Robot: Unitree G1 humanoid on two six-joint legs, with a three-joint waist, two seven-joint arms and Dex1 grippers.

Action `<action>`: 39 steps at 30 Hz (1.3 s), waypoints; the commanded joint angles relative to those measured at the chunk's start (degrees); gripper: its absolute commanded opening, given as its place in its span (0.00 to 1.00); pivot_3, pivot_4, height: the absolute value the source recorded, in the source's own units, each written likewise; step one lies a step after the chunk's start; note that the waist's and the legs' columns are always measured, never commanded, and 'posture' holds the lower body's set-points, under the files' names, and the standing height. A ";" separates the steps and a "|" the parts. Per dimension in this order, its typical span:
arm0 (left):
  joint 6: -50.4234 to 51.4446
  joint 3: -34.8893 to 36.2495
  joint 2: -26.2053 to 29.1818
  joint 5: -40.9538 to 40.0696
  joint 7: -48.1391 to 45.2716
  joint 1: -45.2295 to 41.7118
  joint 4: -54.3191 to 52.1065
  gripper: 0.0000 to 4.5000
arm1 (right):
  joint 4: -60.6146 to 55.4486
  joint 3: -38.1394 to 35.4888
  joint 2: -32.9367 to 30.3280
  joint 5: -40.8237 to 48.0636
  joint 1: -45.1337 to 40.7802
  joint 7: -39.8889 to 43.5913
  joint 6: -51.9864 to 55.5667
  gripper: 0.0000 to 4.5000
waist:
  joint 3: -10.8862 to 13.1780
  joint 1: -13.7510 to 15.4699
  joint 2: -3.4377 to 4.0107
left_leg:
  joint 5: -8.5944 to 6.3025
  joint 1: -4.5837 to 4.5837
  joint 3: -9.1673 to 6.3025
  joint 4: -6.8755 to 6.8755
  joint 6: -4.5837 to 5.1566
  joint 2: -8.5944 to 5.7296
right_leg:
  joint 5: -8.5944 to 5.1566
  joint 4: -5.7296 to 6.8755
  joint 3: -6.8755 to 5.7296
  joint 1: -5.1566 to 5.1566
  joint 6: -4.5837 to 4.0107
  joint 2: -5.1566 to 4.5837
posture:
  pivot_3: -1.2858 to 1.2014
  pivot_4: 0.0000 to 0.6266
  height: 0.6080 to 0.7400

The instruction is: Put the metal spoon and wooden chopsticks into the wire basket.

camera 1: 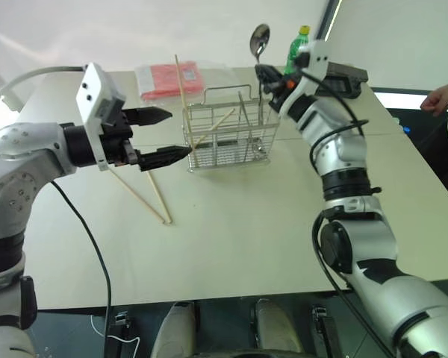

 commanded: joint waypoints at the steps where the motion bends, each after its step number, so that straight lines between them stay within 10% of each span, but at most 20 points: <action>1: -0.82 2.95 0.55 0.02 0.68 -0.14 -1.19 1.00 | -0.08 -0.86 0.84 -0.14 0.06 -1.02 -2.88 0.30 | 0.00 0.04 0.00 | 0.00 0.00 0.00 0.01 0.00 0.00 | 0.00 0.06 0.00 -0.02 0.00 0.00 | 0.52 0.24 0.85; 7: -0.54 3.25 0.51 0.03 1.12 -1.02 -0.48 1.00 | -1.98 -1.31 0.50 -0.32 0.19 -3.61 -2.94 0.97 | 0.00 0.00 0.00 | 0.01 0.02 0.00 0.01 -0.01 0.00 | -0.01 0.13 0.02 -0.07 -0.01 0.01 | 0.52 0.24 0.85; 25: 3.27 8.41 0.23 0.23 8.22 0.50 3.89 1.00 | -34.64 -5.03 -27.38 20.63 1.92 12.26 35.79 0.99 | 0.06 0.14 -0.04 | -0.01 0.08 0.01 0.00 0.01 0.08 | -0.04 0.07 0.02 -0.02 -0.06 0.04 | 0.52 0.24 0.85; 32: 17.94 7.19 -5.34 5.97 28.74 -5.61 12.23 1.00 | -52.48 -0.83 -42.88 22.97 23.08 30.27 35.54 0.99 | 0.06 1.88 -0.16 | -0.05 -0.16 0.02 0.10 0.09 0.07 | -0.02 -0.29 0.00 0.02 0.00 0.04 | 0.52 0.24 0.85; 39: 37.34 14.52 -18.82 19.99 52.04 -15.38 26.23 1.00 | -58.08 -2.45 -42.68 25.75 30.38 28.44 36.86 0.99 | 0.06 1.54 -0.35 | -0.05 -0.04 0.02 0.20 0.09 0.06 | -0.02 -0.30 0.00 0.16 0.06 0.05 | 0.52 0.24 0.85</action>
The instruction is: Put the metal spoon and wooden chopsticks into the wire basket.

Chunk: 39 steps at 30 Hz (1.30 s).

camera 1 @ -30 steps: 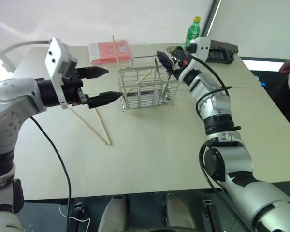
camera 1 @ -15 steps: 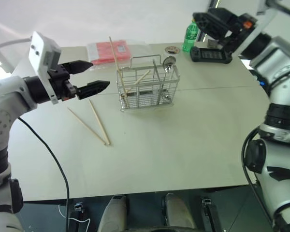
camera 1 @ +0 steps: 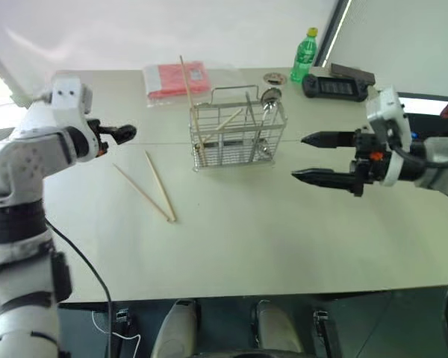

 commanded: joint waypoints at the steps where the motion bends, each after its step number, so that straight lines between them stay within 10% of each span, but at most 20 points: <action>1: 5.81 7.49 -5.29 7.18 9.66 -5.49 5.46 1.00 | -3.17 -1.77 0.23 2.10 1.47 -0.90 0.23 0.99 | 0.02 0.14 -0.07 | 0.00 -0.01 0.00 -0.01 0.00 0.00 | 0.00 0.01 0.00 -0.02 0.00 0.00 | 0.52 0.24 0.85; 18: -10.19 19.07 -15.44 18.02 22.71 -15.55 36.91 1.00 | -10.64 -5.94 -2.05 8.57 11.22 -2.55 2.54 0.99 | 0.03 0.57 -0.32 | 0.01 -0.07 -0.01 0.00 -0.08 -0.03 | 0.09 -0.09 -0.03 0.00 0.13 -0.01 | 0.52 0.24 0.85; 28: -14.97 19.65 -13.11 16.58 25.76 -16.86 45.22 0.01 | -11.16 -6.76 -1.55 11.44 11.15 -6.30 3.01 1.00 | -0.02 1.16 -0.23 | -0.01 0.25 0.00 -0.01 -0.11 -0.03 | 0.08 -0.13 -0.03 0.34 0.13 -0.04 | 0.52 0.24 0.85; 39: -29.10 17.70 -9.32 13.45 17.16 -17.23 39.33 0.01 | -10.89 -6.99 -1.78 13.81 10.94 -8.64 3.29 1.00 | 0.09 1.58 -0.42 | -0.01 0.23 0.02 -0.04 -0.13 -0.03 | 0.09 -0.19 -0.03 0.31 0.13 -0.04 | 0.52 0.24 0.85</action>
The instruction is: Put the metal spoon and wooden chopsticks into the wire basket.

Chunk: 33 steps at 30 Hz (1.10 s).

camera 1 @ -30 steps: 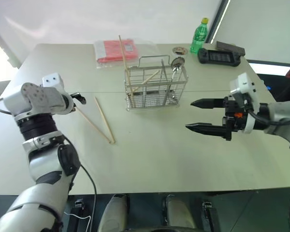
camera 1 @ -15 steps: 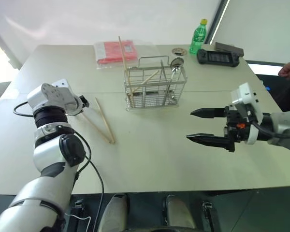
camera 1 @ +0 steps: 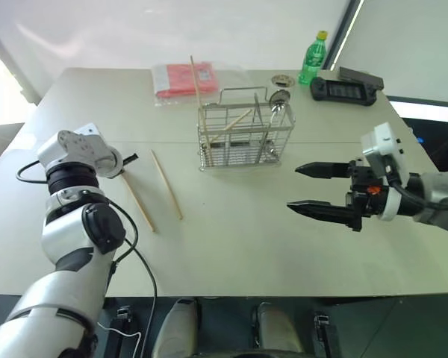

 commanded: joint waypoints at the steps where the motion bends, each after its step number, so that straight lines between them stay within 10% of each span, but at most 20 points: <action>1: -12.73 -1.60 2.91 -2.38 -9.25 -1.69 -6.57 0.01 | -1.14 -1.89 -0.39 2.00 -0.67 -1.19 0.39 1.00 | 0.12 -0.02 -0.21 | 0.01 -0.04 0.00 -0.01 -0.01 0.00 | 0.00 0.00 0.00 -0.06 -0.01 0.00 | 0.52 0.24 0.85; 11: -29.42 -8.37 2.60 -14.82 -40.54 -13.03 -22.81 0.01 | -3.50 -4.68 -0.39 5.99 2.21 -5.32 2.06 1.00 | 0.18 0.29 -0.36 | 0.09 -0.79 -0.01 0.04 -0.11 -0.03 | 0.15 -0.25 -0.06 -0.53 0.06 -0.02 | 0.52 0.24 0.85; 33: -44.89 -27.39 -6.46 -5.76 -51.73 -5.93 -22.22 0.01 | -6.61 -10.66 1.25 13.65 8.25 -15.83 0.27 1.00 | 0.18 0.09 -0.30 | 0.08 -0.62 -0.01 0.14 0.00 -0.01 | 0.14 -0.17 -0.05 -0.36 0.07 -0.01 | 0.52 0.24 0.85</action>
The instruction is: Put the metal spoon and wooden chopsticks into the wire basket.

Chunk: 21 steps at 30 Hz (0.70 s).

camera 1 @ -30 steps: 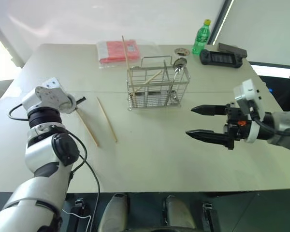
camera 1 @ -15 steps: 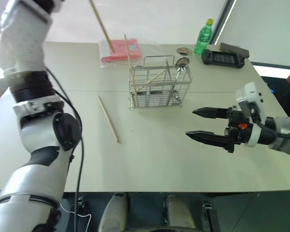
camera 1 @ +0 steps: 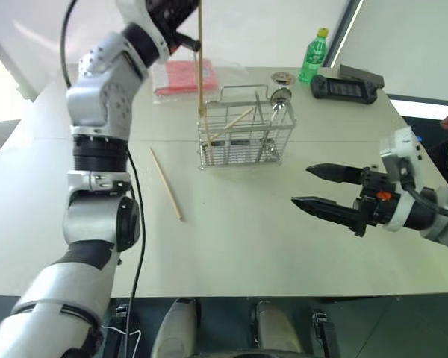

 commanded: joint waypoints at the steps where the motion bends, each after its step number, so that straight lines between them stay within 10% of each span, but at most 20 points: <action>1: -2.48 0.54 -0.47 0.74 1.81 0.10 -0.66 0.01 | -0.92 -1.41 0.24 1.04 -0.03 -0.66 -1.63 1.00 | 0.00 0.04 0.00 | 0.00 -0.01 0.00 0.01 0.00 0.00 | 0.00 0.00 0.00 0.00 0.00 0.00 | 0.52 0.24 0.85; 14: -0.38 -1.13 -4.14 1.24 5.22 9.59 -8.10 0.01 | 1.21 -0.31 0.45 1.56 -1.99 -1.37 -2.76 1.00 | -0.02 0.00 0.02 | 0.01 0.00 -0.01 0.01 0.01 0.00 | 0.00 0.01 0.00 0.00 0.00 0.00 | 0.52 0.24 0.85; 21: 5.86 0.16 -4.32 -2.69 5.64 10.20 -13.79 0.65 | 2.60 0.98 0.64 1.20 -3.59 -1.89 -3.06 1.00 | -0.02 0.00 0.02 | 0.01 -0.01 -0.01 0.03 0.01 0.00 | 0.00 0.02 0.00 0.00 0.00 0.00 | 0.52 0.24 0.85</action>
